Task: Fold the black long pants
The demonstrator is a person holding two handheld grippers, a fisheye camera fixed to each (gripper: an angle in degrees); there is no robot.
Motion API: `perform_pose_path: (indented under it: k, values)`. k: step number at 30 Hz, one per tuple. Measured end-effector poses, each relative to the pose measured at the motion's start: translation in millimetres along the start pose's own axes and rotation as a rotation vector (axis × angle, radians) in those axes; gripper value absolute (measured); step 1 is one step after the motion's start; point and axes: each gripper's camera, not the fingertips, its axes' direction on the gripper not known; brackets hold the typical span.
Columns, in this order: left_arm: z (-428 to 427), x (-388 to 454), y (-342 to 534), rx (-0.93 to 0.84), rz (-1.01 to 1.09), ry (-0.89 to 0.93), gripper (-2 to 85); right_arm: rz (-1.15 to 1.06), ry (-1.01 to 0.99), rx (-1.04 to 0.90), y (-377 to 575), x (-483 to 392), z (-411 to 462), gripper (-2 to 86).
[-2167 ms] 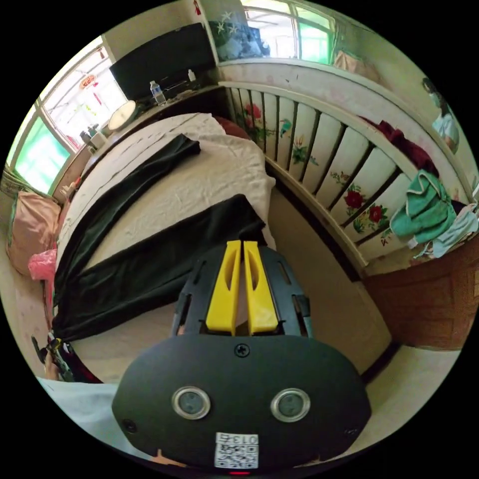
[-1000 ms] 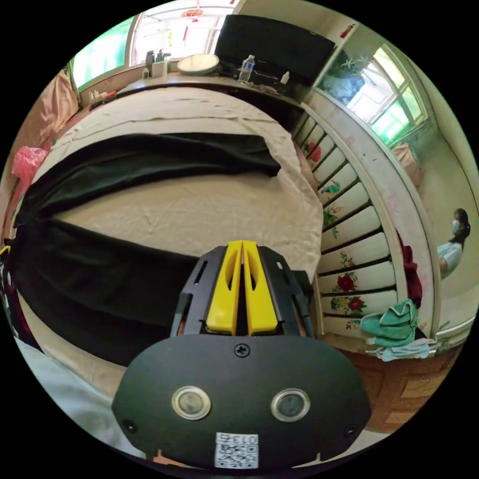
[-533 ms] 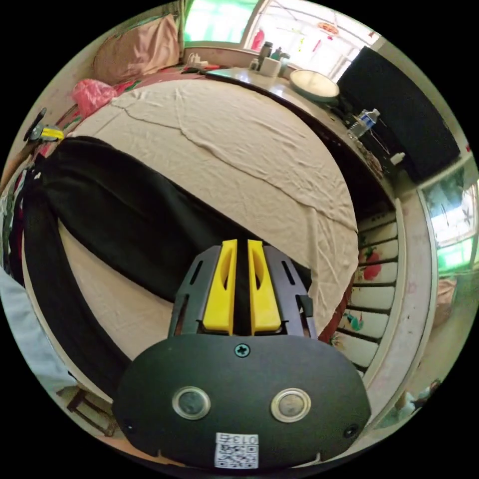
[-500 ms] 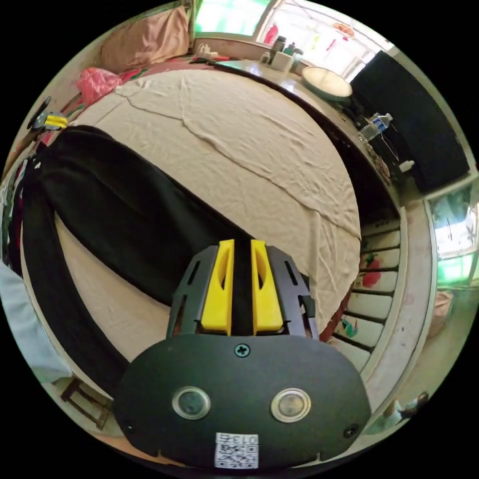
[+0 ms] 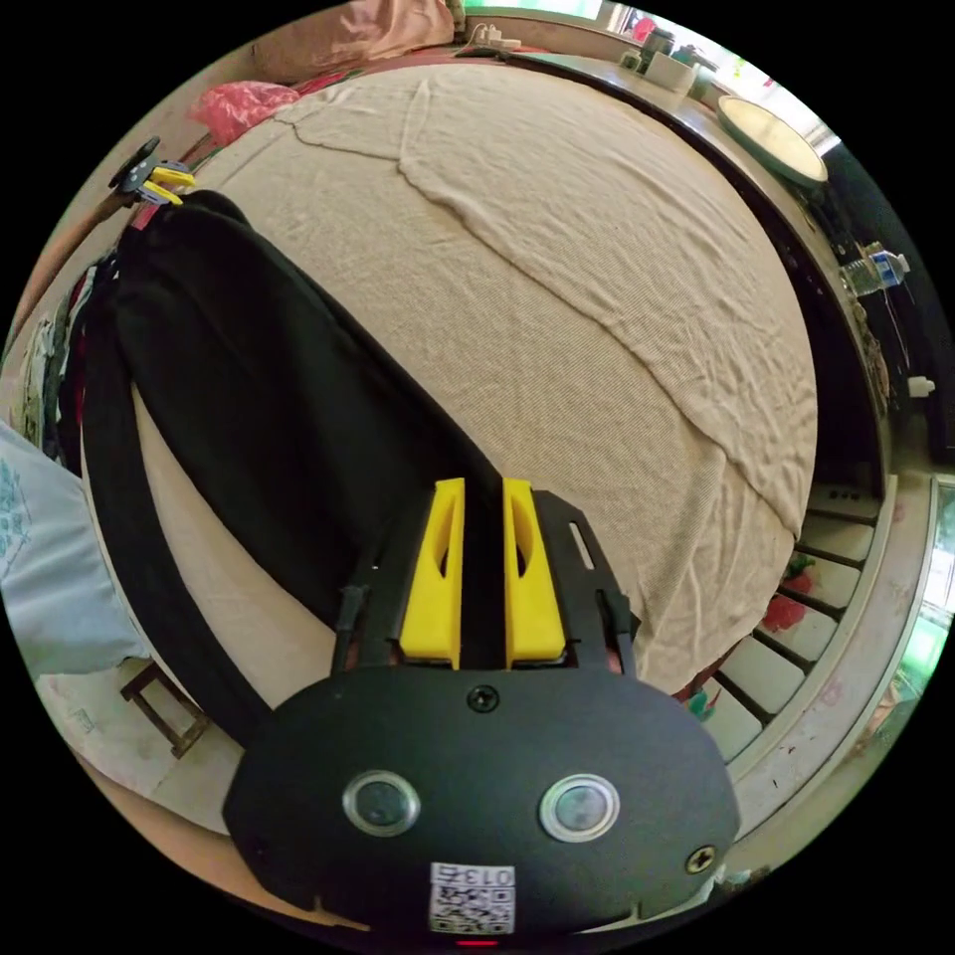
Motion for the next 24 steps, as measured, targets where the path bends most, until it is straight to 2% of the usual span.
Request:
perform_pose_path:
  k: [3, 8, 13, 20, 24]
  values:
    - [4.7, -2.2, -1.8, -0.024, 0.017, 0.094, 2.4, 0.007, 0.0, -0.012, 0.3, -9.1, 1.2, 1.4]
    - [-4.3, 23.4, 14.6, -0.004, 0.022, -0.028, 0.5, -0.045, 0.144, -0.033, 7.1, -43.4, -8.1, 0.6]
    - [-42.6, 51.6, 62.9, 0.137, -0.035, -0.113, 0.1, 0.027, 0.292, 0.112, 45.2, -78.2, -49.2, 0.4]
    - [-102.9, 156.2, 173.0, 0.346, -0.117, -0.289, 0.1, 0.195, 0.554, 0.301, 152.2, -191.0, -111.1, 0.4]
    - [-101.4, 220.7, 230.6, 0.387, -0.189, -0.312, 0.1, 0.344, 0.636, 0.367, 233.3, -276.4, -123.4, 0.5]
